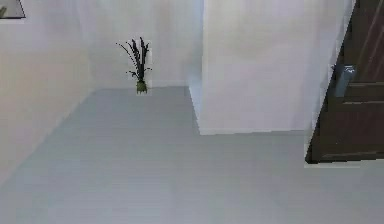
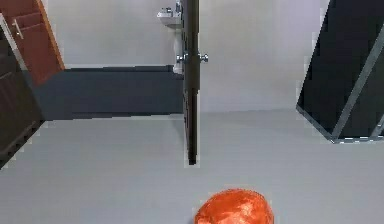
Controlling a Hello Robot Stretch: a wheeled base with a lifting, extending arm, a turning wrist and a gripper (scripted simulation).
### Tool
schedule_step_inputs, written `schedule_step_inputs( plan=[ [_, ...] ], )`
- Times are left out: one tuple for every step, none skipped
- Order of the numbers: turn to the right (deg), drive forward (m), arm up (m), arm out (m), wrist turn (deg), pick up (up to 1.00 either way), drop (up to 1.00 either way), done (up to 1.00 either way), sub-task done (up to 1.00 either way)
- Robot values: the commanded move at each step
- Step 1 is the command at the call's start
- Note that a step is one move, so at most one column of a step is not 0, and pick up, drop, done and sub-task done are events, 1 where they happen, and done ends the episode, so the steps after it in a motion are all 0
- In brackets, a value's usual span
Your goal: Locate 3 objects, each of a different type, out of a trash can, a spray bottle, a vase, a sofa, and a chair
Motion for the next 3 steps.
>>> schedule_step_inputs(
  plan=[
    [33.0, 0.0, 0.0, 0.0, 0.0, 0.0, 0.0, 0.0, 0.0],
    [0.0, 0.4, 0.0, 0.0, 0.0, 0.0, 0.0, 0.0, 0.0],
    [45.0, 0.0, 0.0, 0.0, 0.0, 0.0, 0.0, 0.0, 0.0]
  ],
)
